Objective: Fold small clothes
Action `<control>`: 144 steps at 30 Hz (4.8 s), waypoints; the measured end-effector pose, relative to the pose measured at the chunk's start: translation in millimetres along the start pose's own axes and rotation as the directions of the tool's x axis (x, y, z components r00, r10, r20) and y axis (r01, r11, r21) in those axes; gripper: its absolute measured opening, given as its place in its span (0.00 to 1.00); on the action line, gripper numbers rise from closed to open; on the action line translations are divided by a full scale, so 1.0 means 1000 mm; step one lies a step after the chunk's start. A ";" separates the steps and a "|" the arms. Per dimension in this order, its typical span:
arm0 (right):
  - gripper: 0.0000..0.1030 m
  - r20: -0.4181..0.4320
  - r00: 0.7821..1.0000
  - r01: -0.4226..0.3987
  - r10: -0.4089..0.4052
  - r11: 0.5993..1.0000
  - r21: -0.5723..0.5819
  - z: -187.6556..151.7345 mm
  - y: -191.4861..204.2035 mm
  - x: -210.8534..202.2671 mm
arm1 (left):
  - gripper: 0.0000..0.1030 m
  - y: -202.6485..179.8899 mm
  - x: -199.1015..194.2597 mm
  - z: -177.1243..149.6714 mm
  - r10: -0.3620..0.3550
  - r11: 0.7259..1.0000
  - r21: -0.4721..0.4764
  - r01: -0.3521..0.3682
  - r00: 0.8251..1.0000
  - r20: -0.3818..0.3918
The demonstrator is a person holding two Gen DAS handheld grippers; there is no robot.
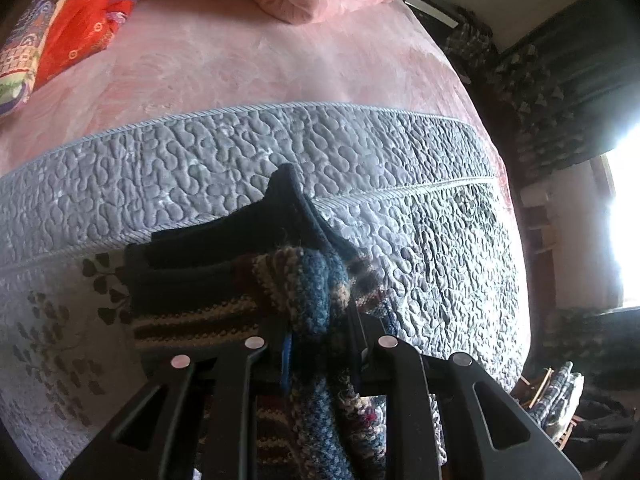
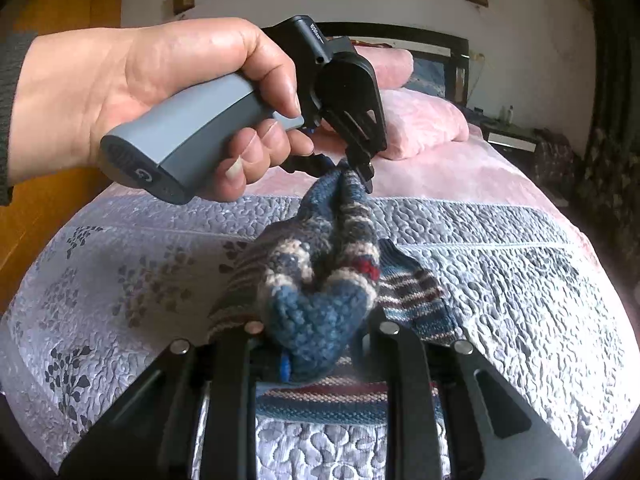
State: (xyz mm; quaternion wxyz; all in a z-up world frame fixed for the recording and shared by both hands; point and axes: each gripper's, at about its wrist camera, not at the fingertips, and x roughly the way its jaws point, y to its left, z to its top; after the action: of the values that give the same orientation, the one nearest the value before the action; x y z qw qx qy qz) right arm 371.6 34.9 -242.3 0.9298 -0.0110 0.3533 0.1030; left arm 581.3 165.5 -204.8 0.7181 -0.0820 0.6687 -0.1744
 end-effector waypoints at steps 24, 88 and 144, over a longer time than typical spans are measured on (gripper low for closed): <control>0.15 -0.073 0.994 -0.056 0.076 0.968 0.246 -0.067 -0.093 0.035 | 0.20 -0.057 0.096 -0.005 0.212 0.977 0.035 -0.212 0.977 0.006; 0.64 -0.153 0.727 -0.422 0.669 0.612 0.668 -0.079 -0.204 0.097 | 0.66 0.035 -0.005 -0.157 -0.128 0.975 0.206 0.086 0.972 0.197; 0.32 -0.189 0.674 -0.435 0.714 0.590 0.680 -0.019 -0.247 0.173 | 0.47 0.060 0.040 -0.136 -0.496 0.869 0.045 0.494 0.864 0.089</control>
State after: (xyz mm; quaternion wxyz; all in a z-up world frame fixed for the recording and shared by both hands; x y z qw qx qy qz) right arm 534.3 -176.5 -383.1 0.6901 0.3695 0.5516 0.2878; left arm 456.9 222.1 -275.3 0.6820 -0.2516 0.5877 -0.3552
